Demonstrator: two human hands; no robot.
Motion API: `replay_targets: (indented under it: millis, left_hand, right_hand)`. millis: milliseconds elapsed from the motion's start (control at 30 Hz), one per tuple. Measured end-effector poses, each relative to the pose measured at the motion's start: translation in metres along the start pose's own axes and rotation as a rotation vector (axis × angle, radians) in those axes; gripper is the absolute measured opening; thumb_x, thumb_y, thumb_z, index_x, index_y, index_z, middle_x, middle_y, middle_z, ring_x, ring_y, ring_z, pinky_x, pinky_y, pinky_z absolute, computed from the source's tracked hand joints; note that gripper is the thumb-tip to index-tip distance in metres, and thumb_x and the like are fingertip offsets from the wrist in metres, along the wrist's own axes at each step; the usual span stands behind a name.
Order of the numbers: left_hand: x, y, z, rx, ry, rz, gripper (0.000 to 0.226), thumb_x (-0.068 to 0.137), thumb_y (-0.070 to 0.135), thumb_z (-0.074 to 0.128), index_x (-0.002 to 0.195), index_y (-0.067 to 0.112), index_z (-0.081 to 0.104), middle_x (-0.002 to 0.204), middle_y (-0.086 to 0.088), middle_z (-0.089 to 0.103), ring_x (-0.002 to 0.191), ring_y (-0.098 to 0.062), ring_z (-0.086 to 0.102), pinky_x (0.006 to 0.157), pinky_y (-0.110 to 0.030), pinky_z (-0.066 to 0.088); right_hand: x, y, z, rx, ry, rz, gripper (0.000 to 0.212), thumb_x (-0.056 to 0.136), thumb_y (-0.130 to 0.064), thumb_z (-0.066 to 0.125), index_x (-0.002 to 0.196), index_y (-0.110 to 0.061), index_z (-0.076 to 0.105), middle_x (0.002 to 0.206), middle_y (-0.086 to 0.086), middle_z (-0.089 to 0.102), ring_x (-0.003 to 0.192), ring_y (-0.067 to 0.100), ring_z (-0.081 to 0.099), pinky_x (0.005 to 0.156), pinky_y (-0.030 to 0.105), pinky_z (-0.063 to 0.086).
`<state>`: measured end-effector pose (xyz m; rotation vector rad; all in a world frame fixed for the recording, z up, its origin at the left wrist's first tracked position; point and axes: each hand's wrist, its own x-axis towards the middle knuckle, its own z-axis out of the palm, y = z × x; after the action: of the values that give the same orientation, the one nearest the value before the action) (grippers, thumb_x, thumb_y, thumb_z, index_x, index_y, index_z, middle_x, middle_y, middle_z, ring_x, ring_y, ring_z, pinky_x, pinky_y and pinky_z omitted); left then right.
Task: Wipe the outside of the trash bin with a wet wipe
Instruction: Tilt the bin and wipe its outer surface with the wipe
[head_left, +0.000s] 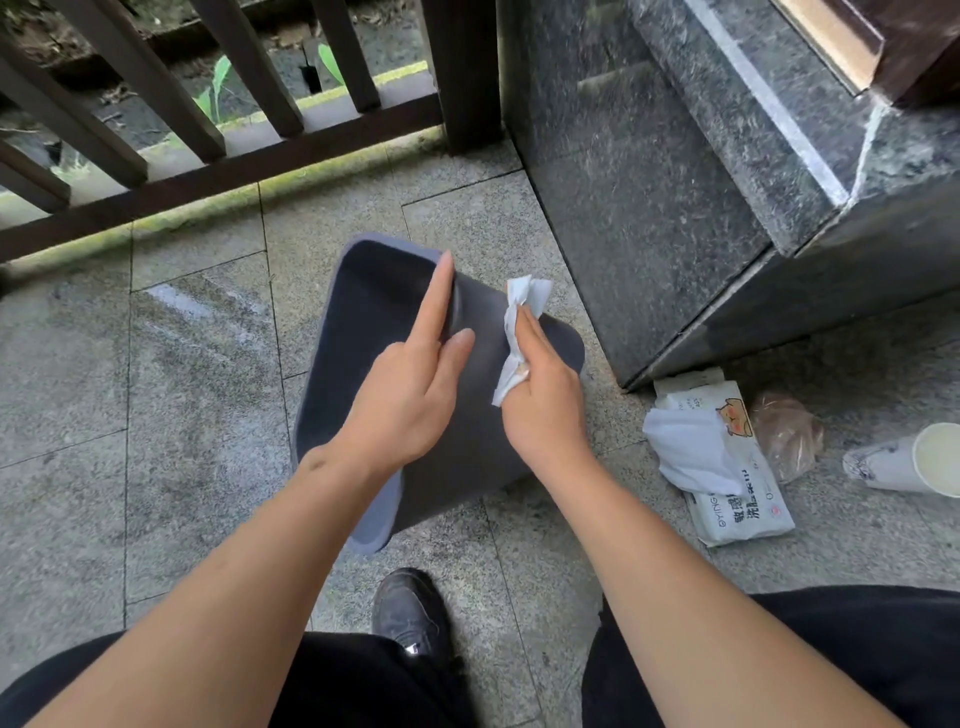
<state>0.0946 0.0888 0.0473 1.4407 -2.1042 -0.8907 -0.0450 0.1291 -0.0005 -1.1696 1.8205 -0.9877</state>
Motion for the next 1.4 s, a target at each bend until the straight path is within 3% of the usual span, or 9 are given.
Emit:
replay_targets:
  millis: [267,500,767,867,933,1000,1100,1233,1400]
  left_hand:
    - [0.007,-0.011,-0.023,-0.005,0.105,-0.152,0.062,0.095,0.061,0.032,0.149,0.054,0.004,0.056,0.007,0.059,0.048,-0.012,0.056,0.042,-0.023,0.034]
    - [0.012,-0.008,-0.015,0.043,0.21,-0.166,0.037,0.098,0.055,0.032,0.117,0.028,0.049,0.059,0.006,0.057,0.067,-0.007,0.057,0.054,-0.02,0.032]
    - [-0.005,-0.002,-0.015,-0.066,0.189,-0.161,0.059,0.104,0.032,0.038,0.155,0.032,0.01,0.051,0.004,0.052,0.049,-0.011,0.053,0.047,-0.032,0.036]
    - [-0.015,-0.005,-0.021,-0.177,0.093,-0.099,0.07,0.101,0.023,0.047,0.154,0.043,0.007,0.067,0.028,0.053,0.068,0.012,0.054,0.065,-0.007,0.039]
    - [-0.022,-0.005,-0.027,-0.257,0.036,-0.128,0.077,0.096,0.024,0.053,0.15,0.055,0.007,0.089,0.024,0.064,0.078,0.009,0.057,0.079,-0.023,0.046]
    - [-0.027,0.0,-0.034,-0.258,0.017,-0.15,0.073,0.095,0.038,0.053,0.144,0.064,0.007,0.078,0.001,0.067,0.066,-0.011,0.057,0.07,-0.039,0.045]
    - [-0.027,0.001,-0.041,-0.141,0.052,-0.093,0.061,0.1,0.047,0.042,0.143,0.066,0.004,0.064,0.007,0.056,0.054,-0.008,0.048,0.057,-0.023,0.039]
    - [-0.017,-0.001,-0.038,-0.026,0.066,-0.115,0.056,0.103,0.044,0.035,0.142,0.068,0.002,0.067,-0.005,0.064,0.057,-0.019,0.058,0.06,-0.042,0.047]
    - [-0.007,0.006,-0.025,-0.039,0.058,-0.074,0.053,0.099,0.06,0.029,0.143,0.066,0.002,0.045,0.002,0.049,0.044,-0.013,0.052,0.044,-0.026,0.033]
  right_hand:
    - [-0.019,-0.014,0.02,0.01,-0.085,-0.098,0.059,0.094,-0.009,0.037,0.147,-0.035,0.036,0.149,-0.029,0.027,0.139,-0.005,0.024,0.115,0.024,0.025]
    - [-0.039,-0.019,0.029,0.029,-0.037,-0.147,0.055,0.09,-0.01,0.038,0.142,-0.021,0.047,0.148,-0.011,0.044,0.136,-0.001,0.035,0.112,0.013,0.024]
    - [-0.081,-0.03,0.042,0.041,-0.11,-0.176,0.057,0.094,-0.009,0.039,0.148,-0.025,0.038,0.155,-0.014,0.033,0.142,-0.005,0.022,0.115,0.024,0.026]
    - [-0.086,-0.025,0.033,-0.019,-0.148,-0.197,0.058,0.092,-0.013,0.035,0.148,-0.027,0.037,0.151,-0.023,0.027,0.141,-0.008,0.02,0.114,0.014,0.019]
    - [-0.084,-0.02,0.026,-0.04,-0.148,-0.171,0.06,0.09,-0.014,0.033,0.148,-0.028,0.036,0.148,-0.027,0.025,0.14,-0.011,0.018,0.11,0.008,0.015]
    - [-0.08,-0.014,0.022,-0.046,-0.135,-0.118,0.06,0.092,-0.013,0.033,0.149,-0.031,0.033,0.148,-0.03,0.021,0.139,-0.013,0.016,0.111,0.01,0.015]
    - [-0.079,-0.012,0.023,-0.038,-0.135,-0.089,0.063,0.094,-0.007,0.037,0.15,-0.033,0.028,0.151,-0.029,0.017,0.141,-0.012,0.014,0.114,0.013,0.014]
    - [-0.079,-0.016,0.025,-0.018,-0.087,-0.07,0.064,0.09,-0.009,0.034,0.151,-0.031,0.029,0.155,-0.023,0.019,0.143,-0.006,0.018,0.112,0.011,0.015]
    - [-0.077,-0.021,0.027,0.038,-0.054,-0.054,0.062,0.091,-0.014,0.034,0.149,-0.033,0.031,0.156,-0.016,0.028,0.142,0.001,0.026,0.114,0.019,0.024]
